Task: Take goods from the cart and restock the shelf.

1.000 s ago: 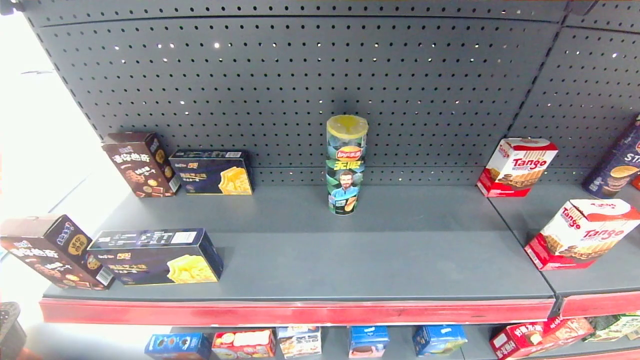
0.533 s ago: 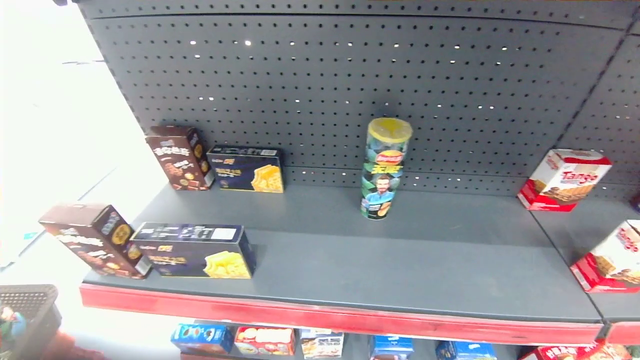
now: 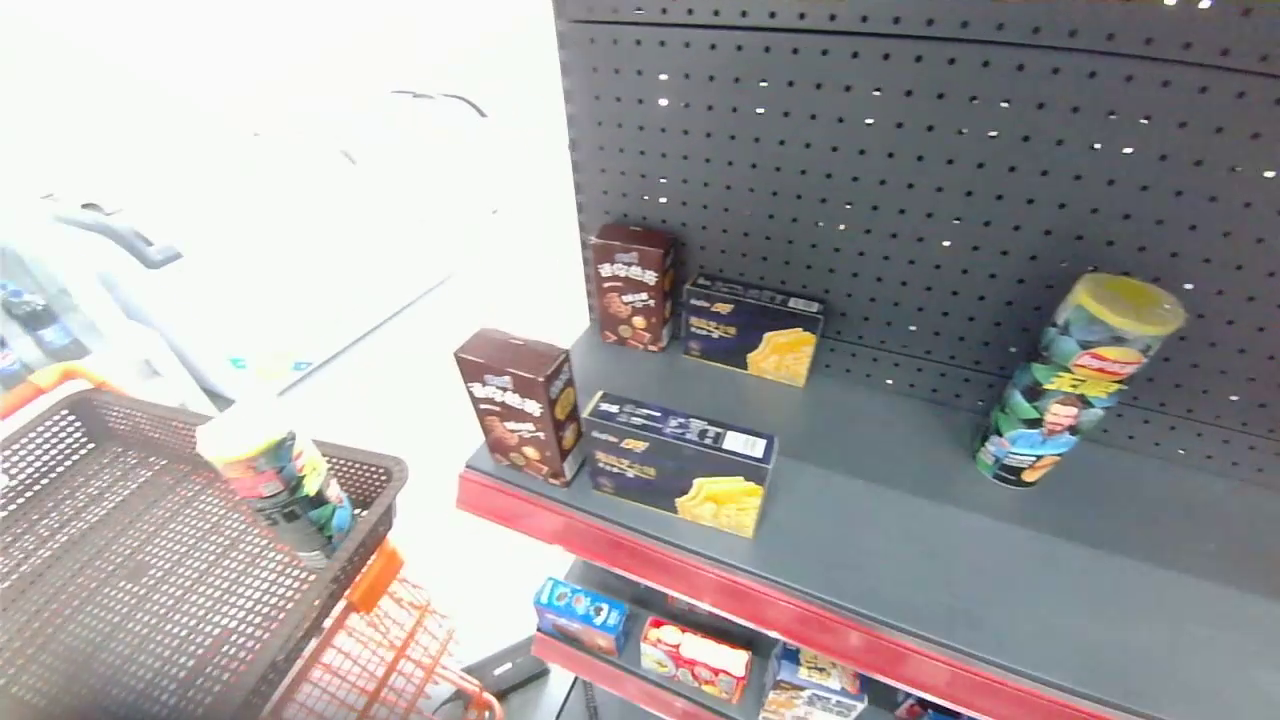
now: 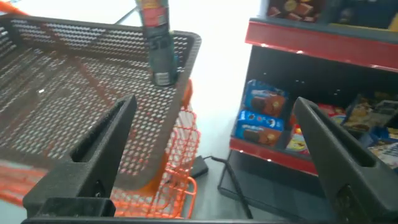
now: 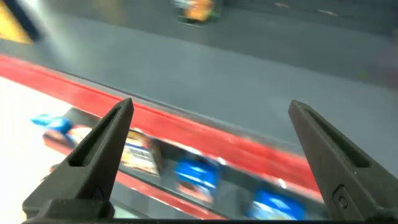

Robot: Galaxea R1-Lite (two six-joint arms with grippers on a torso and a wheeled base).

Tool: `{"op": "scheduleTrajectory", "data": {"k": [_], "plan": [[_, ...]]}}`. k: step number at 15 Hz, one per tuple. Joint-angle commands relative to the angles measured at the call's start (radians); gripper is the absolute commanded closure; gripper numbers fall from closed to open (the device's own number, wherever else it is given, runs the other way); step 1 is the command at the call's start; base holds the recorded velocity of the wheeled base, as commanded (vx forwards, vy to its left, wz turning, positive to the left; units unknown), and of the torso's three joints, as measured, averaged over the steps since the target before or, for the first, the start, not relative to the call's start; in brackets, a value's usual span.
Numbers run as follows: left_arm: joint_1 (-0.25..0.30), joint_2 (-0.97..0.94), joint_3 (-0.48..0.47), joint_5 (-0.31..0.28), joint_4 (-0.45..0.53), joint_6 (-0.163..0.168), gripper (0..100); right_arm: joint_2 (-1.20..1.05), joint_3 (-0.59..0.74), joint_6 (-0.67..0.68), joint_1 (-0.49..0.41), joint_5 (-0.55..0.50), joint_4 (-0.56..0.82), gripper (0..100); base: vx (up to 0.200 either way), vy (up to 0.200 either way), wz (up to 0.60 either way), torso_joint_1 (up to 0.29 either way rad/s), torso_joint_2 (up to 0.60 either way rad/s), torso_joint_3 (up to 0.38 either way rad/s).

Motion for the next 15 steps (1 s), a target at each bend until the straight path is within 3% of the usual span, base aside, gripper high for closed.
{"op": "scheduleTrajectory", "data": {"k": [1, 15], "plan": [[0.0, 0.0, 0.0, 0.001, 0.0, 0.0, 0, 0.0, 0.0, 0.0, 0.0, 0.0, -0.001, 0, 0.0, 0.0, 0.0, 0.0, 0.0, 0.0], [0.0, 0.0, 0.0, -0.005, 0.0, 0.005, 0, 0.001, 0.0, 0.0, 0.0, 0.0, 0.001, 0, 0.0, 0.0, 0.0, 0.0, 0.0, 0.0]]}}
